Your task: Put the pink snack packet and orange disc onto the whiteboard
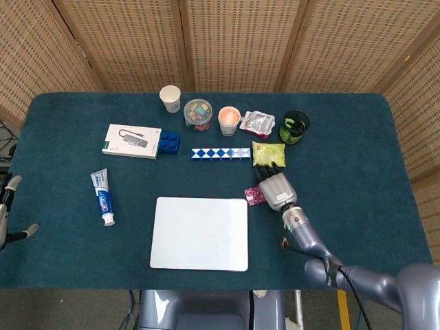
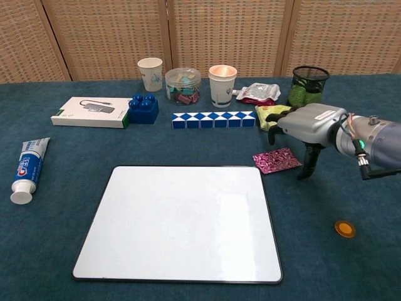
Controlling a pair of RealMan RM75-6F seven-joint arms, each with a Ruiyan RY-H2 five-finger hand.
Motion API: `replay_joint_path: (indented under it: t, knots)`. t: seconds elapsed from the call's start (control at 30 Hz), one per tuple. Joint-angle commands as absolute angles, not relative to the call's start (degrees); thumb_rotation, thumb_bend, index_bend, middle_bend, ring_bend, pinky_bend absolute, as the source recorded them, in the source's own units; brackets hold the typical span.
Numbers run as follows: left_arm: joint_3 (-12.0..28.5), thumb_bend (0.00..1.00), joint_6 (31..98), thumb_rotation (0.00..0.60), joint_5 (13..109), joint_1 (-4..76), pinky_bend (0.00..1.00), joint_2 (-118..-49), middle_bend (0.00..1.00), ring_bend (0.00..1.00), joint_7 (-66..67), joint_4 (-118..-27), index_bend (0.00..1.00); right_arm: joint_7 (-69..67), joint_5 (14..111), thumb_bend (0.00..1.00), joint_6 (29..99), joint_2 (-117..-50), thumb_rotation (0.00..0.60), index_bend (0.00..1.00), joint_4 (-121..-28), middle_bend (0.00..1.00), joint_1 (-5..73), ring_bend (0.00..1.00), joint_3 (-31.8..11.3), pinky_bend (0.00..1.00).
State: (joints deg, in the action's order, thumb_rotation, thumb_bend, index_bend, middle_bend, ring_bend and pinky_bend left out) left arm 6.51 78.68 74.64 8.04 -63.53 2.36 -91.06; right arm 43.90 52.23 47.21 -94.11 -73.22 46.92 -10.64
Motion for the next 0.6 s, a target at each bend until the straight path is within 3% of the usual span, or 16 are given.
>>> replay_joint_path:
  t: [0.03,0.3,0.6]
  knots:
    - [6.52,0.0,78.58,0.6,74.58,8.07,0.0,-63.49,0.0,0.0,2.25,-91.02,0.0,45.02,50.68,0.03,47.35,-94.72,0.6,0.26,-72.87,0.0,47.79,0.0,-10.41,0.0]
    - [6.58,0.0,78.43,0.6,74.44,8.09,0.0,-63.29,0.0,0.0,1.69,-90.96,0.0,46.36,47.78,0.05,47.52,-96.2,0.6,0.3,-71.45,0.0,49.48,0.0,-9.75,0.0]
    - [6.56,0.0,78.28,0.6,74.44,8.15,0.0,-63.21,0.0,0.0,1.48,-90.94,0.0,46.05,46.03,0.18,47.68,-96.85,0.6,0.47,-71.08,0.0,50.31,0.0,-9.52,0.0]
